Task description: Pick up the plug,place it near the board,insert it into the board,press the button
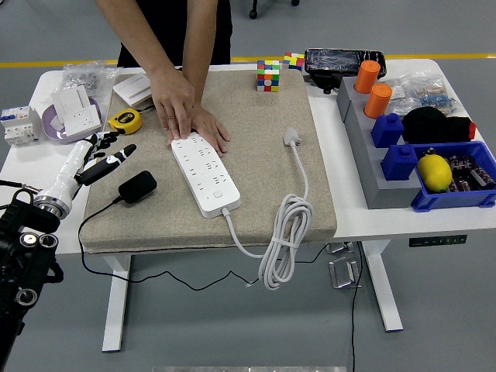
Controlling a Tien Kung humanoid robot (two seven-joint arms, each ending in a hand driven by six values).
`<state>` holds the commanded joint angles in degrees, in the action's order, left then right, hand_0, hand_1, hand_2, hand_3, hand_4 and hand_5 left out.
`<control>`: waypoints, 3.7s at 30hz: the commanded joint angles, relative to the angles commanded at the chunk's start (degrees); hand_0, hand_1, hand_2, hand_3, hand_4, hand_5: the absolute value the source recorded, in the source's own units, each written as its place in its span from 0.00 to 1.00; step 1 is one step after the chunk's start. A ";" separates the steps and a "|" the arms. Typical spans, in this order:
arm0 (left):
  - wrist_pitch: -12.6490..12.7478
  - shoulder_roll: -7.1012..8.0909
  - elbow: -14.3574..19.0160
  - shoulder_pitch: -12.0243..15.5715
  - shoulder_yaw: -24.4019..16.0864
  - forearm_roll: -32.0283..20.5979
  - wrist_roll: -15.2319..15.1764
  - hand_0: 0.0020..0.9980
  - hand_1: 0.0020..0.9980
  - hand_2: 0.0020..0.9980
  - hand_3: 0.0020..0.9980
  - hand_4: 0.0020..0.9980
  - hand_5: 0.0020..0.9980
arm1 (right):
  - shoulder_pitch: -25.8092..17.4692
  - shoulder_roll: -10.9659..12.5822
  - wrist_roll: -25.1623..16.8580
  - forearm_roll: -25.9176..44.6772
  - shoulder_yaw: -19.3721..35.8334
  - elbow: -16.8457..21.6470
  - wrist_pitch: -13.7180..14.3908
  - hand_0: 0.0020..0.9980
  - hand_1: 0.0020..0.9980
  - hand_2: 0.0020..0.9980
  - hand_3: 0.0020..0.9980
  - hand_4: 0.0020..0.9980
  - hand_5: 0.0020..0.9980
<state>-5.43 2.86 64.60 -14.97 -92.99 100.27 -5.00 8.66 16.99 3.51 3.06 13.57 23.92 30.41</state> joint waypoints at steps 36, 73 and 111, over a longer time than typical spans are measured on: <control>-2.47 -1.79 28.06 10.62 4.22 -33.16 7.56 0.89 0.91 0.88 0.89 1.00 1.00 | 0.03 -0.18 -0.01 0.31 -2.06 -0.14 -0.14 0.82 0.79 0.75 0.76 1.00 1.00; -3.60 -2.50 22.06 11.83 -3.20 -29.00 6.52 1.00 0.96 0.87 0.69 1.00 1.00 | 0.82 -1.72 2.17 -4.14 -4.52 -0.62 -2.81 0.93 0.87 0.82 0.76 1.00 1.00; -3.24 -2.86 21.02 9.62 -3.50 -26.89 6.95 0.93 0.88 0.80 0.76 1.00 1.00 | 0.66 -1.64 1.38 -1.91 -2.29 -1.02 -1.66 0.87 0.83 0.78 0.75 1.00 1.00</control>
<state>-8.68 0.00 85.62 -5.35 -96.48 73.38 1.94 9.32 15.35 4.89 1.16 11.28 22.90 28.75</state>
